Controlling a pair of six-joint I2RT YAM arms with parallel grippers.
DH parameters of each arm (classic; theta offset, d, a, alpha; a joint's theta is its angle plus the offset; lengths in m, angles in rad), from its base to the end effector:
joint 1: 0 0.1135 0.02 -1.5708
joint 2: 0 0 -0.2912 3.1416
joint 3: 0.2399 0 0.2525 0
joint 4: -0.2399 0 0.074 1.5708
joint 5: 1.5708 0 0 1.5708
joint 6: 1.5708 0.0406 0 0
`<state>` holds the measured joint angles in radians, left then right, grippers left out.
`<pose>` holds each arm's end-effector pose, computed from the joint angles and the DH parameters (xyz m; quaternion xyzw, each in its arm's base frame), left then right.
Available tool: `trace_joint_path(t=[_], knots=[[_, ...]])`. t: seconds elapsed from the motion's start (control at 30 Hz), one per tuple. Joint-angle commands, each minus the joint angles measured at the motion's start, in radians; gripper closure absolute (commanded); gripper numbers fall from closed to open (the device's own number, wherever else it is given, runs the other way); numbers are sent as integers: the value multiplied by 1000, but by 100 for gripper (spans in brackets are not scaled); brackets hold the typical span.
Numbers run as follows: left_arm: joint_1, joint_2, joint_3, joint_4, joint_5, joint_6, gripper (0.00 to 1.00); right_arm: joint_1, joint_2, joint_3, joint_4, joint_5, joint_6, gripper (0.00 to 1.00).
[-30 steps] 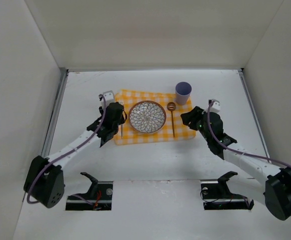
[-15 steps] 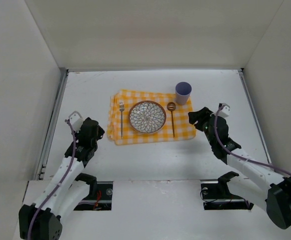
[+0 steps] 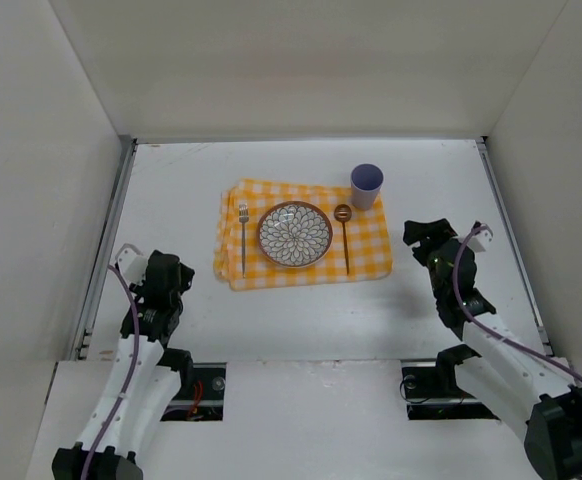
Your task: Set the dinner table for one person
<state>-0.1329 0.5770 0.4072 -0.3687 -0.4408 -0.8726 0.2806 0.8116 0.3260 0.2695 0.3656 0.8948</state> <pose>0.1241 0.0009 0.2333 -0.4074 0.7523 -0.0654 0.5136 0.1710 0.0342 0.2393 0.3402 0.6960 0.2238 0.5914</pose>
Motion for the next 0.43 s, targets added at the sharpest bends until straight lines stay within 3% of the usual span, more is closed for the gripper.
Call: trace_joint_path(t=[0.0,0.4], knots=[[8,24,12,-1,40,-8,50,-7,-15,-5,28,26,26,27],[-12,95,33,42,42,-8,50,-2,1,2,43,12,20,27]])
